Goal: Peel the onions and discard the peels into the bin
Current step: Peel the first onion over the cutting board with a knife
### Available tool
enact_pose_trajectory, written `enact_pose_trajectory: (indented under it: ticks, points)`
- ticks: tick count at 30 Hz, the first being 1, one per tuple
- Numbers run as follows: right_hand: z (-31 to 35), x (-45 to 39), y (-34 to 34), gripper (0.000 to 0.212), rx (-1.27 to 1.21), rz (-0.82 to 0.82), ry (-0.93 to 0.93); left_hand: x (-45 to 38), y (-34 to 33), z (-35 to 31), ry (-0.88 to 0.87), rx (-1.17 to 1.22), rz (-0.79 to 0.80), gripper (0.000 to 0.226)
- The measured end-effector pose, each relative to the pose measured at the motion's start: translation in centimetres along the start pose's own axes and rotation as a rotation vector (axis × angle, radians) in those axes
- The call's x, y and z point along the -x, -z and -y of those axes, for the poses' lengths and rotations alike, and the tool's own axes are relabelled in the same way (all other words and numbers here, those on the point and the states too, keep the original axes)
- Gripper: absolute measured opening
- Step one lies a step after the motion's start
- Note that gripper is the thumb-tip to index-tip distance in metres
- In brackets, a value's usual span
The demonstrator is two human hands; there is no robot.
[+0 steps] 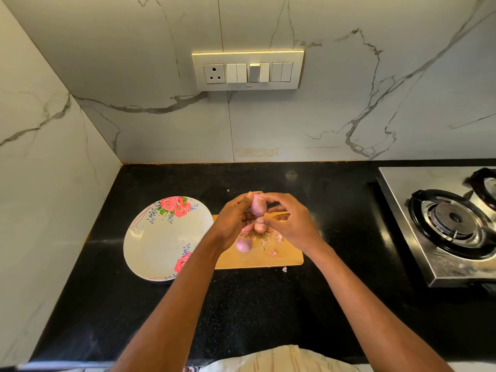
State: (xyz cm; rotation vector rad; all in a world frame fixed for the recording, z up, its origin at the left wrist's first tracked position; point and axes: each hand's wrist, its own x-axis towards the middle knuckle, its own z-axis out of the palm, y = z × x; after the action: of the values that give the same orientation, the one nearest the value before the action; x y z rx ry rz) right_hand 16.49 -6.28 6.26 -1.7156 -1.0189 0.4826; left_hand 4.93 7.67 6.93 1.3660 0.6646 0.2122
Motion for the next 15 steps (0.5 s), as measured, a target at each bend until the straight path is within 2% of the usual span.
enact_pose_trajectory:
  ticks: [4, 9, 13, 15]
  points:
    - [-0.3, -0.1, -0.6, 0.027, 0.075, -0.094, 0.071, -0.1, -0.2, 0.3, -0.002, -0.013, -0.02, 0.037]
    - [-0.6, -0.3, -0.2, 0.007, 0.013, -0.146, -0.036, 0.1, 0.0, 0.8, -0.01, -0.033, -0.015, 0.035]
    - [-1.8, -0.4, 0.0, 0.012, 0.09, -0.222, -0.109, 0.3, -0.1, 1.1, -0.005, 0.042, -0.047, 0.032]
    - [-2.4, -0.4, 0.1, 0.024, 0.186, -0.149, -0.157, 0.3, 0.0, 1.1, 0.021, 0.077, -0.059, 0.033]
